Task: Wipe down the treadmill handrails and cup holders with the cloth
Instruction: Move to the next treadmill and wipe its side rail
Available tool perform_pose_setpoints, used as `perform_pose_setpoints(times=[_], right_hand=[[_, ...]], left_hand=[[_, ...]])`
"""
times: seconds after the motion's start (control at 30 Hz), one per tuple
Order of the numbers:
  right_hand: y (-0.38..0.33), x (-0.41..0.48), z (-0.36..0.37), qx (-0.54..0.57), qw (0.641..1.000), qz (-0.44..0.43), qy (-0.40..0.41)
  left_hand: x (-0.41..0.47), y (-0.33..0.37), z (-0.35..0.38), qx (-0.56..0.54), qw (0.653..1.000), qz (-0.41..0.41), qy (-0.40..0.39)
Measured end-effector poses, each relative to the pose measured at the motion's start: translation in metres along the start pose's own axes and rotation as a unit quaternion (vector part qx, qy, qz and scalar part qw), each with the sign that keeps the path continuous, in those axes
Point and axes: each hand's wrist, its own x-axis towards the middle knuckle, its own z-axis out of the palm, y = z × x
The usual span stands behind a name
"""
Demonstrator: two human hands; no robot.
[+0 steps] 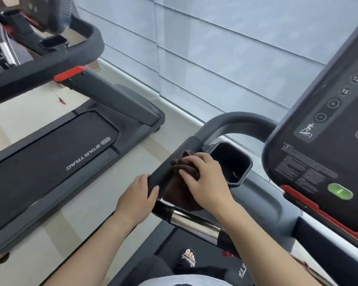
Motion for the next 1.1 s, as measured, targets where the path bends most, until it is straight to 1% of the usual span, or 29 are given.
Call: perform_pose_setpoints(times=[0.13, 0.23, 0.33, 0.43, 0.6, 0.8, 0.93, 1.03, 1.1], right_hand=[[0.003, -0.025, -0.013, -0.028, 0.999, 0.026, -0.019], [0.0, -0.041, -0.006, -0.092, 0.993, 0.051, -0.047], [-0.012, -0.05, 0.014, -0.168, 0.979, 0.087, -0.076], [-0.021, -0.05, 0.027, -0.215, 0.968, 0.112, -0.067], [-0.025, -0.055, 0.029, -0.217, 0.964, 0.155, -0.017], [-0.026, -0.099, 0.029, -0.264, 0.953, 0.139, 0.058], [-0.023, -0.122, 0.009, -0.257, 0.944, 0.168, 0.124], [-0.017, -0.134, -0.01, -0.244, 0.934, 0.197, 0.169], [-0.012, -0.143, -0.022, -0.231, 0.927, 0.211, 0.205]], left_hand=[[0.008, 0.002, 0.004, 0.026, 1.0, 0.006, 0.002], [0.006, 0.002, 0.007, 0.049, 0.998, 0.018, 0.018], [0.006, 0.003, 0.006, 0.047, 0.998, 0.035, 0.01], [0.005, 0.002, 0.003, 0.042, 0.998, 0.044, -0.001], [0.005, -0.002, 0.0, 0.047, 0.996, 0.078, -0.015], [0.0, -0.004, 0.001, 0.124, 0.975, 0.179, -0.031], [0.0, -0.005, 0.001, 0.124, 0.969, 0.212, -0.029], [-0.005, -0.005, 0.002, 0.145, 0.948, 0.281, -0.025], [-0.009, 0.0, 0.002, 0.163, 0.938, 0.302, -0.046]])
